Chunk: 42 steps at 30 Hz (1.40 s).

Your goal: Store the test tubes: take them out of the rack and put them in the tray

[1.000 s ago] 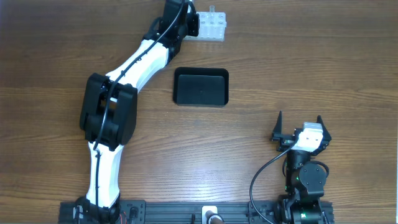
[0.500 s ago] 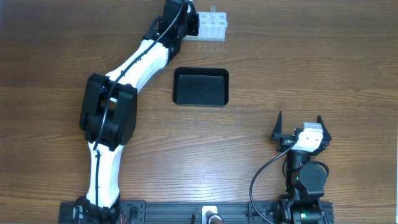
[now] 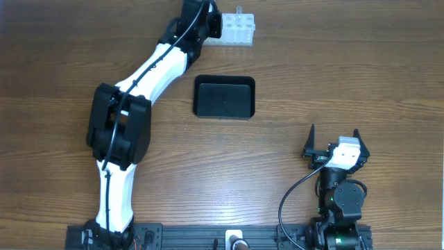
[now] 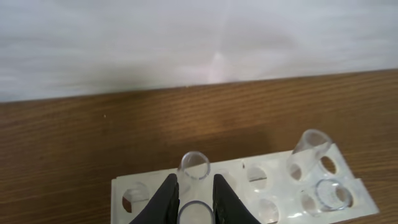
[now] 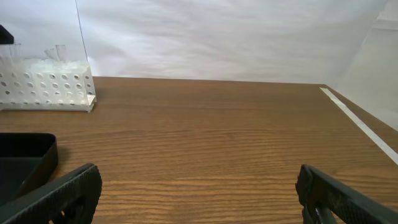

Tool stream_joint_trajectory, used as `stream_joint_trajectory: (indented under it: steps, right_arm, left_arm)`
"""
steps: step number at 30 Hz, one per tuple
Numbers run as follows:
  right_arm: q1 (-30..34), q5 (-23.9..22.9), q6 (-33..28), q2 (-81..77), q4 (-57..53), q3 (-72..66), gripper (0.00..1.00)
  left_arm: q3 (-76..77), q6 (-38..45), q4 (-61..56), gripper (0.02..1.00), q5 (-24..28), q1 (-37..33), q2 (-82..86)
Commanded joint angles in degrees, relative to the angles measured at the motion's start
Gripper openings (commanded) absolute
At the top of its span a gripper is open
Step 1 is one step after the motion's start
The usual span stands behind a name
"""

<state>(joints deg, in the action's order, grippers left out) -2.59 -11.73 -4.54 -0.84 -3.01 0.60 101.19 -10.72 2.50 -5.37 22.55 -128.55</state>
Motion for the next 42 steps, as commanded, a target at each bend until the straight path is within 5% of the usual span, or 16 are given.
stream_joint_trajectory:
  steps: [1,12,33,42]
  right_arm:
    - [0.3,0.1,0.2,0.5,-0.2,-0.3,0.993]
    - [0.3,0.1,0.2,0.5,-0.2,-0.3,0.993]
    - [0.3,0.1,0.2,0.5,-0.2,-0.3,0.991]
    - [0.3,0.1,0.2,0.5,-0.2,-0.3,0.991]
  left_arm:
    - [1.3,-0.4,-0.2,0.099,0.1,0.1,4.9]
    - [1.3,-0.4,3.6,0.091,0.1,0.1,11.7]
    - [1.2,-9.8,46.6,0.066,11.5,3.9,21.6]
    - [1.2,-10.6,54.1,0.084,12.0,4.0,17.4]
